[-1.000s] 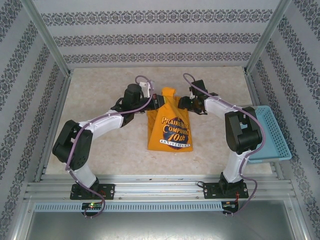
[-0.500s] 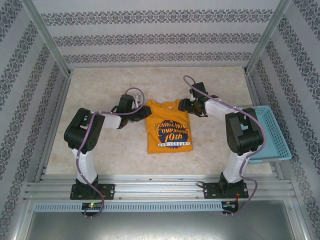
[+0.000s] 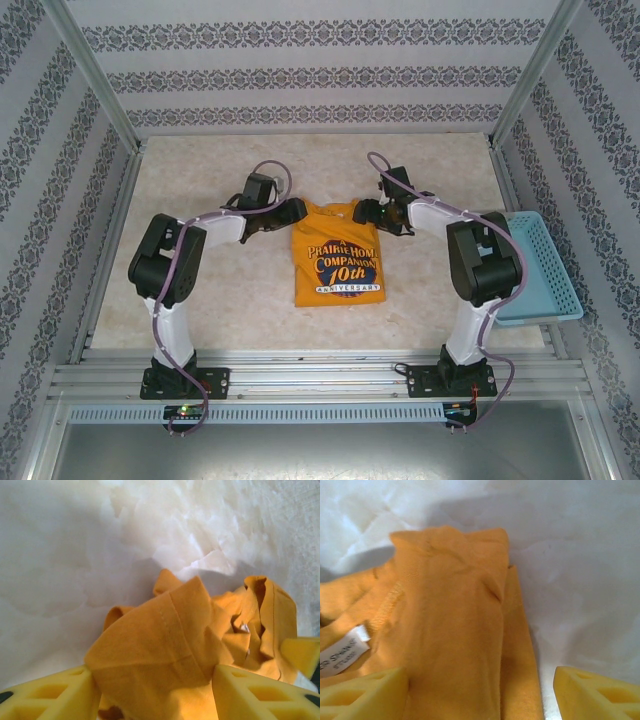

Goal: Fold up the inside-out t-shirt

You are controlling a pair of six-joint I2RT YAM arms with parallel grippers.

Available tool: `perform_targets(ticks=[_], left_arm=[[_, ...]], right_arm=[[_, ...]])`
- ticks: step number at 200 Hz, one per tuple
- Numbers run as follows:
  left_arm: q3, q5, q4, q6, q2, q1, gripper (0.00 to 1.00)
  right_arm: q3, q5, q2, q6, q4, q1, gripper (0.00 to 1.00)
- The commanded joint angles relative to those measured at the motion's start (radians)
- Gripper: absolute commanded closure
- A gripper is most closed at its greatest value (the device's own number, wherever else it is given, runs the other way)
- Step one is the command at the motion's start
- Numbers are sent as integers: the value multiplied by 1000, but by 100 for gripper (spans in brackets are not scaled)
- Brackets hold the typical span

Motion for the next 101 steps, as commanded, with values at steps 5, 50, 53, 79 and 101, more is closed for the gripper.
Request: perform_targets(ticks=[5,50,53,79,101], left_arm=[[67,-26,-97,28,87,-23,40],[202,-47,-192,60,182,-63,40],[208,-48,-194,59,185,-65,41],[217,-40,-177,58,198,-70,54],[212,-7,-138,53,193,-71,65]], right_arm=[[53,7,53,44,-36,9,23],[107,-8,122,69,-55,33,29],[111,-14,125,70,-53,33,30],[123,-46,145,69,-35,44,47],[143,-80,159,56,-20,49,64]])
